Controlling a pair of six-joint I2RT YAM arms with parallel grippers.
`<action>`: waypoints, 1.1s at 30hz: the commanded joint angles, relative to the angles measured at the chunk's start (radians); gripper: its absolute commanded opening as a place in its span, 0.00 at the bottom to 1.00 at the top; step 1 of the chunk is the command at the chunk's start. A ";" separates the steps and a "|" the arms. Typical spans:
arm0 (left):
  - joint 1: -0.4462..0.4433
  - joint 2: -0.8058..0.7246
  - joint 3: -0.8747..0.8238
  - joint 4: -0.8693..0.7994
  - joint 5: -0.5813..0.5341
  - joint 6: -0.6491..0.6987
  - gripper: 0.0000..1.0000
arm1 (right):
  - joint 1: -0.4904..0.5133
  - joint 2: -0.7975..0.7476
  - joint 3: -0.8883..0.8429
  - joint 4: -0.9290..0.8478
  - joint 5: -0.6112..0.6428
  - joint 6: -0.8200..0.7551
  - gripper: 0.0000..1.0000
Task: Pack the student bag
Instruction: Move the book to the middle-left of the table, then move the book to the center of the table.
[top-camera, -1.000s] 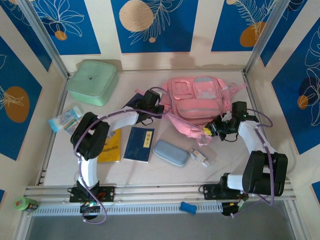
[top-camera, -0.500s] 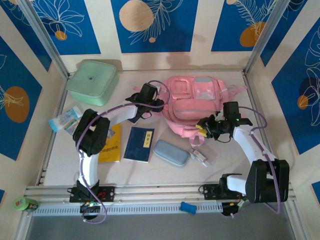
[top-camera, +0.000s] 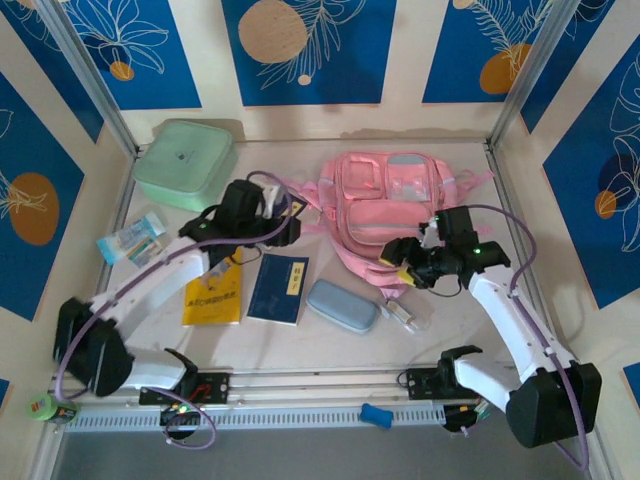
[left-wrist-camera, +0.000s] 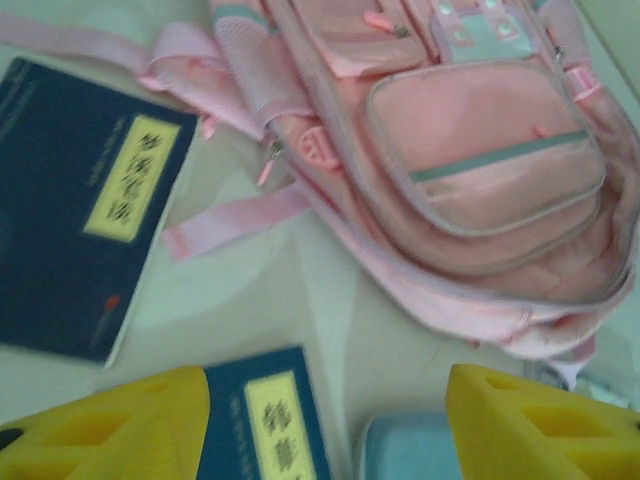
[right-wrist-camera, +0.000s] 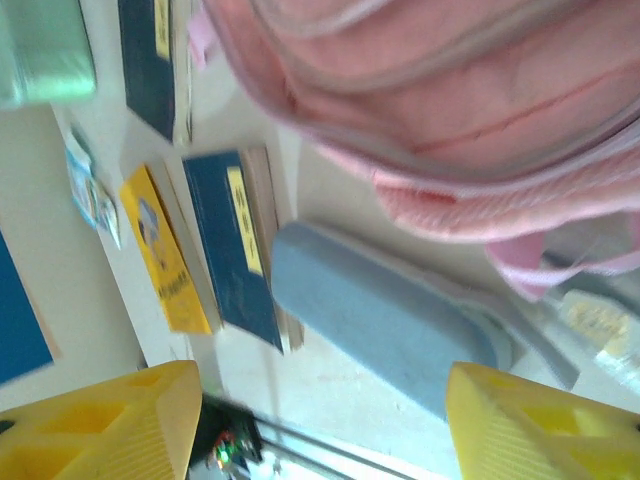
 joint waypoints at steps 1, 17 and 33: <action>0.048 -0.103 -0.100 -0.164 -0.075 -0.048 0.68 | 0.163 0.017 -0.016 0.033 0.072 0.076 0.66; 0.531 -0.305 -0.368 -0.286 0.030 -0.112 0.99 | 0.678 0.502 0.290 0.261 0.257 0.176 0.65; 0.745 -0.058 -0.425 -0.108 0.083 -0.104 0.99 | 0.715 0.613 0.356 0.278 0.289 0.089 0.89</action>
